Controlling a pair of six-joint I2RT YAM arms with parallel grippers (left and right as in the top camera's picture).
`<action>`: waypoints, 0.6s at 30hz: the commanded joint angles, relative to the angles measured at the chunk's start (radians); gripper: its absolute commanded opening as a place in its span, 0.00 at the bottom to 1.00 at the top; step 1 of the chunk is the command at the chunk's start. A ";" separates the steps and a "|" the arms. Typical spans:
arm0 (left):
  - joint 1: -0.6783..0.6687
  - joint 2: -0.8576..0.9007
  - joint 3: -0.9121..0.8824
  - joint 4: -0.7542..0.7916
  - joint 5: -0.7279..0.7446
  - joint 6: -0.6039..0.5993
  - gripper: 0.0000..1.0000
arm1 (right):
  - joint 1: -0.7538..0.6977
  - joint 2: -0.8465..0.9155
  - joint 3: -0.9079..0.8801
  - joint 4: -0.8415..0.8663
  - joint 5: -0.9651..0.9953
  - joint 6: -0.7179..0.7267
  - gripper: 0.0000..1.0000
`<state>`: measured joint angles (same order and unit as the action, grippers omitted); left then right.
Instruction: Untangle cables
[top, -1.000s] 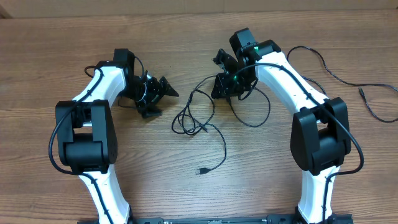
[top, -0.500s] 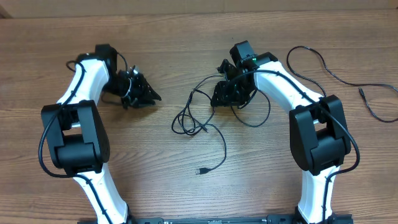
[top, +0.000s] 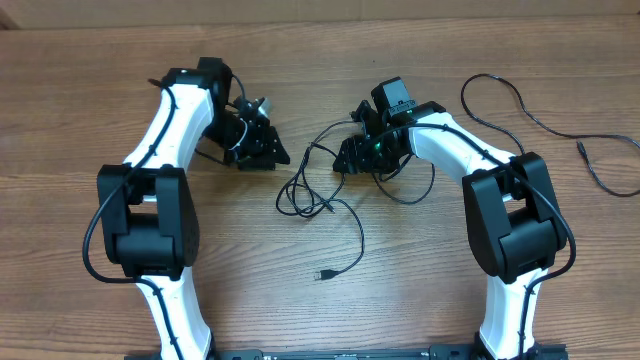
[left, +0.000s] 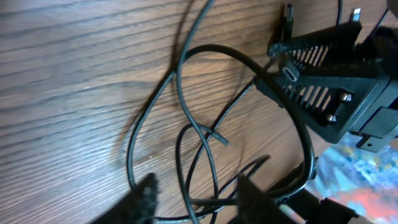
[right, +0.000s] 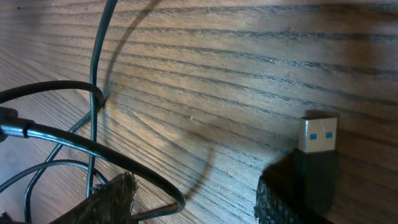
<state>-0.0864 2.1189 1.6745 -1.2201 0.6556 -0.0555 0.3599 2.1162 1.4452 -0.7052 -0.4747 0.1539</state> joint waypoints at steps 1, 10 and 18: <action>-0.038 -0.018 0.024 0.016 -0.030 0.033 0.50 | -0.001 -0.023 -0.024 0.005 0.010 0.007 0.63; -0.101 -0.017 0.023 0.029 -0.166 -0.042 0.47 | -0.001 -0.023 -0.024 0.005 0.010 0.007 0.63; -0.151 -0.014 -0.010 0.106 -0.293 -0.182 0.38 | -0.001 -0.023 -0.024 0.004 0.010 0.007 0.62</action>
<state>-0.2184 2.1189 1.6745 -1.1416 0.4232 -0.1757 0.3599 2.1159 1.4448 -0.7029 -0.4755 0.1570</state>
